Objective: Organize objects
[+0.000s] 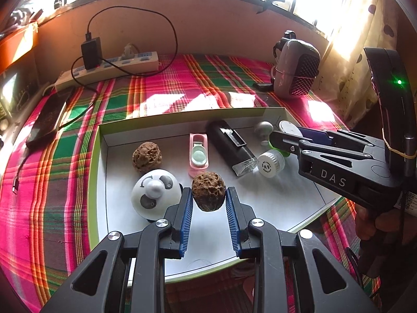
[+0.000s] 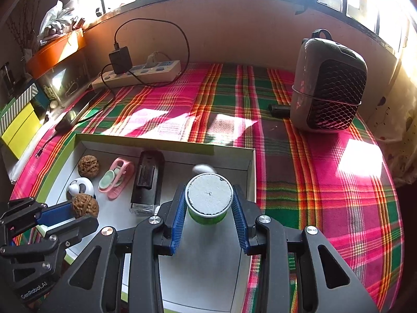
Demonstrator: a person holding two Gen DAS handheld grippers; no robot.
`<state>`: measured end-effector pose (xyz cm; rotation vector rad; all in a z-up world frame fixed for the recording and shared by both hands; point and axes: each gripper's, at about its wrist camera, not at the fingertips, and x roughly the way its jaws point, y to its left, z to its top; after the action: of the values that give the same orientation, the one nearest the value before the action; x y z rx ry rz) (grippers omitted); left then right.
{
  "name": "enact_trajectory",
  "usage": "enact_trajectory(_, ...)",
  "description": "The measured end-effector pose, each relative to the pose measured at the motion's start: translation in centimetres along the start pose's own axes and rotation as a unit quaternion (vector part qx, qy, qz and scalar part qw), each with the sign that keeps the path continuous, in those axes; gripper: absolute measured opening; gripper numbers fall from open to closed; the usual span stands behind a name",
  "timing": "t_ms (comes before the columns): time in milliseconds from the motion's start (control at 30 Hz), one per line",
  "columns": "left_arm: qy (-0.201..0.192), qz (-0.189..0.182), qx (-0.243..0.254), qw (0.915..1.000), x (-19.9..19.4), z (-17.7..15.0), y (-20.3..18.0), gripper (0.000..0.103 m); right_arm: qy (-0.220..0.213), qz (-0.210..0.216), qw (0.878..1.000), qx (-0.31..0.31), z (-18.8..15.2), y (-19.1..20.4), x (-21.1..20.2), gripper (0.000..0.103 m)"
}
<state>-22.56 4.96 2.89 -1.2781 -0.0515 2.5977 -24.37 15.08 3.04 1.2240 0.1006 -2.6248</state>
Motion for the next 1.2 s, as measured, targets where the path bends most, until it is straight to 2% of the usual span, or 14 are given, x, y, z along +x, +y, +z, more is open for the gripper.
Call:
enact_trajectory(500, 0.012, 0.003, 0.000, 0.9999, 1.5, 0.1, -0.1, 0.024, 0.004, 0.019, 1.000, 0.002, 0.1, 0.5, 0.6, 0.035)
enact_trajectory(833, 0.010, 0.003, 0.001, 0.9999, 1.7, 0.0, 0.0, 0.024, 0.020, 0.007, 1.000, -0.009, -0.2, 0.6, 0.6, 0.035)
enact_trajectory(1200, 0.007, 0.005, 0.002, 1.0000, 1.7, 0.0, 0.2, 0.024, 0.014, 0.004, 1.000, -0.006, 0.2, 0.5, 1.1, 0.036)
